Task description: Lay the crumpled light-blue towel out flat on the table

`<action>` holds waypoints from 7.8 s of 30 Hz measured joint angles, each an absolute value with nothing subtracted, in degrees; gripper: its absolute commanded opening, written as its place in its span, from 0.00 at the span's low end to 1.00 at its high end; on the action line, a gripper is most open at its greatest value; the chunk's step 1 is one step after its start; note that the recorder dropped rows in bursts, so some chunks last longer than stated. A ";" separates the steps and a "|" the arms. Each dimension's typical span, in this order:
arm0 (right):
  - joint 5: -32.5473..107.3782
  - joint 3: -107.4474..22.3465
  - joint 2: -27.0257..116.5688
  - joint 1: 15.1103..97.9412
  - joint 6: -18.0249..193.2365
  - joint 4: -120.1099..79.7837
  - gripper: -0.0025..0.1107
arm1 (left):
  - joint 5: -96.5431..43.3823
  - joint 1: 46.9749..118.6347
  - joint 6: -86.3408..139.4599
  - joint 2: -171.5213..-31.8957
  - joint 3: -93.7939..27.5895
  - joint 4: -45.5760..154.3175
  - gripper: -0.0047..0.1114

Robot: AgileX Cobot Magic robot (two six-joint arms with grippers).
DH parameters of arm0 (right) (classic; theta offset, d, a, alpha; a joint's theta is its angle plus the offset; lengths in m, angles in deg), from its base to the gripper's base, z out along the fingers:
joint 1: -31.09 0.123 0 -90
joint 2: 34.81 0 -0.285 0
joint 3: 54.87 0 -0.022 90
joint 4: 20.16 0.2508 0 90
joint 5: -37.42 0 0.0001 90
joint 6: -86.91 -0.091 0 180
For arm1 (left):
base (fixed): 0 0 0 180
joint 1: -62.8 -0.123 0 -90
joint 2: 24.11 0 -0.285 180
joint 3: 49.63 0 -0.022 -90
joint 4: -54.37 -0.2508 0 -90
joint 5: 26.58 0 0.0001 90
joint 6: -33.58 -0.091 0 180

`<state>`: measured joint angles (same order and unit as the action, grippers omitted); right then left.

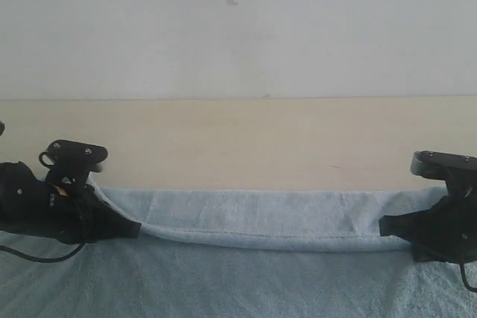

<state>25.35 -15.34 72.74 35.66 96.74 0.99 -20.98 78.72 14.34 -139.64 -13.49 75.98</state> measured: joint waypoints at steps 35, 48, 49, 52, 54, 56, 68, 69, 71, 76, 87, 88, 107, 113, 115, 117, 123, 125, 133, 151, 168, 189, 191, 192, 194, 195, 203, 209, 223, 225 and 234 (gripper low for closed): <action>-0.31 -27.18 68.47 16.76 110.64 4.79 0.18 | -42.11 81.73 18.02 -107.99 -19.53 86.80 0.08; 13.23 -27.18 72.37 16.76 108.82 4.79 0.39 | -41.38 92.89 12.99 -107.99 -19.53 89.44 0.08; 13.54 -27.18 73.01 16.76 108.82 4.79 0.39 | -41.26 92.99 12.78 -107.99 -19.53 89.44 0.08; 14.20 -27.18 75.52 16.76 108.82 4.79 0.39 | -41.02 93.02 12.37 -107.99 -19.53 89.44 0.08; 14.60 -27.18 76.44 16.76 108.82 4.79 0.39 | -40.86 93.02 12.24 -107.99 -19.53 89.44 0.08; 14.85 -27.18 76.87 16.76 108.82 4.91 0.39 | -40.73 93.02 12.11 -107.99 -19.53 89.44 0.08; 14.79 -27.18 76.92 16.76 110.93 8.50 0.31 | -40.26 93.02 12.00 -107.99 -19.53 89.44 0.08; 14.70 -27.18 76.92 16.76 111.34 8.71 0.24 | -40.26 93.02 12.00 -107.99 -19.53 89.44 0.08; 14.70 -27.18 76.92 16.76 111.80 8.98 0.09 | -40.26 93.02 12.00 -107.99 -19.53 89.44 0.08; 14.32 -27.18 76.92 16.76 111.86 9.45 0.02 | -40.26 93.02 11.88 -107.99 -19.53 89.44 0.08; 14.20 -27.18 76.36 16.76 112.00 11.66 0.02 | -40.26 93.02 11.55 -107.99 -19.53 89.44 0.08; 14.20 -27.18 75.83 16.76 112.00 12.28 0.02 | -40.26 93.02 11.45 -107.99 -19.53 89.44 0.08; 23.66 -27.18 68.94 16.76 120.36 22.47 0.02 | -40.26 93.02 5.82 -107.99 -19.53 89.44 0.08; 32.34 -28.85 72.55 16.67 120.24 23.39 0.02 | -40.26 93.02 4.55 -107.99 -19.53 89.44 0.08; 31.25 -31.13 74.68 16.63 120.10 23.63 0.02 | -40.26 93.02 4.52 -107.99 -19.53 89.44 0.08; 28.45 -33.24 76.66 16.53 119.94 23.77 0.02 | -40.15 93.02 4.42 -107.99 -19.53 89.44 0.08; 15.29 -37.57 79.49 16.53 120.62 25.36 0.02 | -38.13 93.02 -1.26 -108.10 -19.53 85.17 0.08; 9.87 -38.88 79.49 16.53 122.36 26.14 0.02 | -34.27 92.40 -3.12 -109.21 -18.79 80.70 0.08; 0.34 -38.92 79.49 16.53 124.16 26.84 0.21 | -28.09 76.96 2.57 -124.65 -19.84 82.35 0.12; 6.62 -38.47 80.94 14.00 121.62 19.05 0.47 | -45.69 66.28 3.03 -142.27 -37.49 96.36 0.60; -13.10 -38.34 84.38 13.45 142.02 44.16 0.02 | -47.31 65.48 2.93 -143.76 -37.49 104.65 0.60; 8.31 -42.37 90.14 12.32 141.79 57.02 0.02 | -46.47 65.48 -1.52 -137.96 -37.49 104.70 0.60; 6.97 -42.74 90.27 12.32 141.79 57.25 0.02 | -48.01 65.39 -4.26 -136.65 -37.49 103.82 0.60; 6.12 -42.72 90.36 12.32 141.79 57.57 0.02 | -49.23 65.39 -5.36 -136.03 -37.49 103.30 0.60; 4.38 -42.72 90.50 12.32 141.79 57.78 0.02 | -51.77 65.39 -6.48 -135.39 -37.49 102.41 0.60; 3.44 -42.72 90.50 12.32 141.79 57.89 0.02 | -53.23 65.39 -6.75 -135.39 -37.49 101.98 0.60; -4.72 -42.72 90.26 12.32 142.33 54.96 0.42 | -61.83 65.39 -7.36 -135.63 -35.33 99.65 0.44; -8.09 -42.72 84.94 12.32 142.52 49.21 0.48 | -69.63 65.39 -7.45 -134.65 -35.19 98.56 0.29; -11.62 -41.56 71.87 12.32 109.45 13.30 0.48 | -68.01 65.39 16.13 -122.32 -25.74 68.05 0.43; -13.10 -39.97 71.87 12.32 107.96 12.20 0.48 | -66.51 65.39 16.38 -121.71 -23.03 67.70 0.51; -18.40 -31.16 71.87 12.32 106.95 6.40 0.48 | -62.15 65.39 23.28 -119.48 -15.90 60.01 0.59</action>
